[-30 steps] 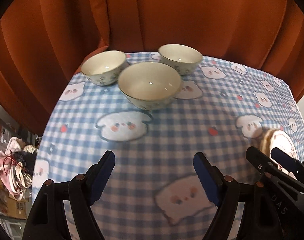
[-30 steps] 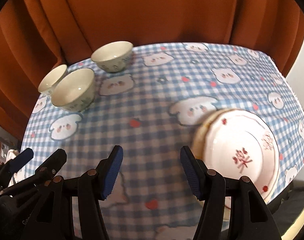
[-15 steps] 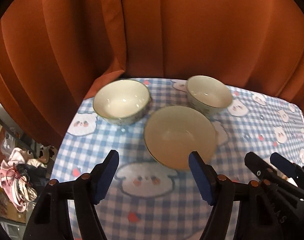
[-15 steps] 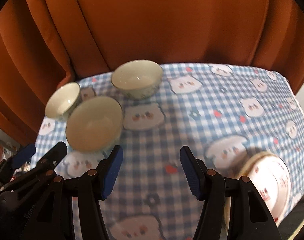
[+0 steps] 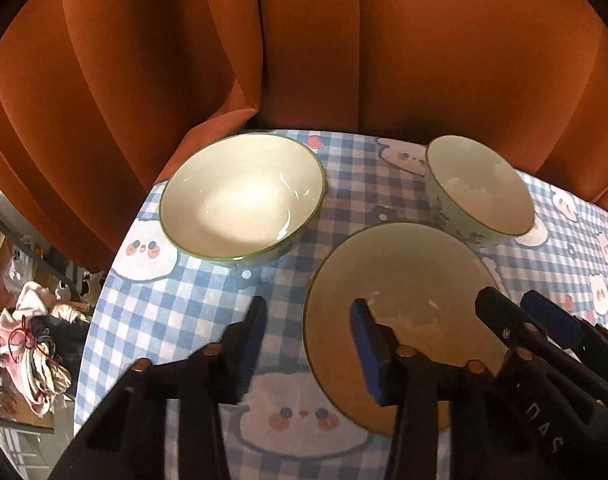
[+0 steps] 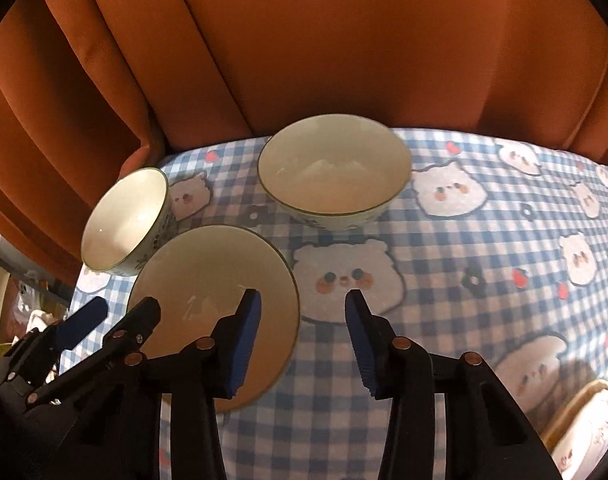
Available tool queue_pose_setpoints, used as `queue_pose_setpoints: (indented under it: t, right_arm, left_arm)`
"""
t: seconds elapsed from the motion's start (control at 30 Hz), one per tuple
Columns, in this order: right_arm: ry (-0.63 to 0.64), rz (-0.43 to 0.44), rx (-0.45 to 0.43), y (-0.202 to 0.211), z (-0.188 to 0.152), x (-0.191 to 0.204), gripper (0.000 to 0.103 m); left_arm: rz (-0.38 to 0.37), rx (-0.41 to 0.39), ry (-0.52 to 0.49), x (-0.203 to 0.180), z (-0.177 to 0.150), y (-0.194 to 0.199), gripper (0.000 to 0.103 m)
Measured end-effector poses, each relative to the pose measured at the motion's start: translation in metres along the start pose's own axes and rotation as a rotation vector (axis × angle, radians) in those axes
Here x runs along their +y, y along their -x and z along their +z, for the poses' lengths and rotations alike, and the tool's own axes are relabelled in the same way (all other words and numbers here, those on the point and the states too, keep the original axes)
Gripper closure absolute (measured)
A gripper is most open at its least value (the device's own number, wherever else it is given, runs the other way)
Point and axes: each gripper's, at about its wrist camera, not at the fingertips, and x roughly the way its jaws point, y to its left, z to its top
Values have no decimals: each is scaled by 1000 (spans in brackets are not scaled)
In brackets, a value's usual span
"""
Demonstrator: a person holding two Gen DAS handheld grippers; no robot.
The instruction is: Organize plates and bowls
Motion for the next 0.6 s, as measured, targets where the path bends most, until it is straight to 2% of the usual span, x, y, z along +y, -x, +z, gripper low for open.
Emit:
queue_pose_setpoints:
  t: [0.13, 0.2, 0.3, 0.47, 0.6]
  right_arm:
    - [11, 4, 9, -17, 6, 5, 57]
    - [24, 5, 8, -23, 8, 7, 71]
    - [29, 23, 23, -30, 11, 10, 80]
    - [34, 48, 33, -36, 12, 11, 84]
    - [21, 55, 46, -34, 12, 9, 84]
  left_arm:
    - [-13, 24, 20, 3, 2, -14, 71]
    - [-15, 29, 24, 4, 2, -18, 75]
    - [-37, 28, 22, 5, 3, -19, 79]
    - [-68, 19, 17, 4, 4, -19, 89]
    - [-74, 20, -8, 1, 4, -16, 90]
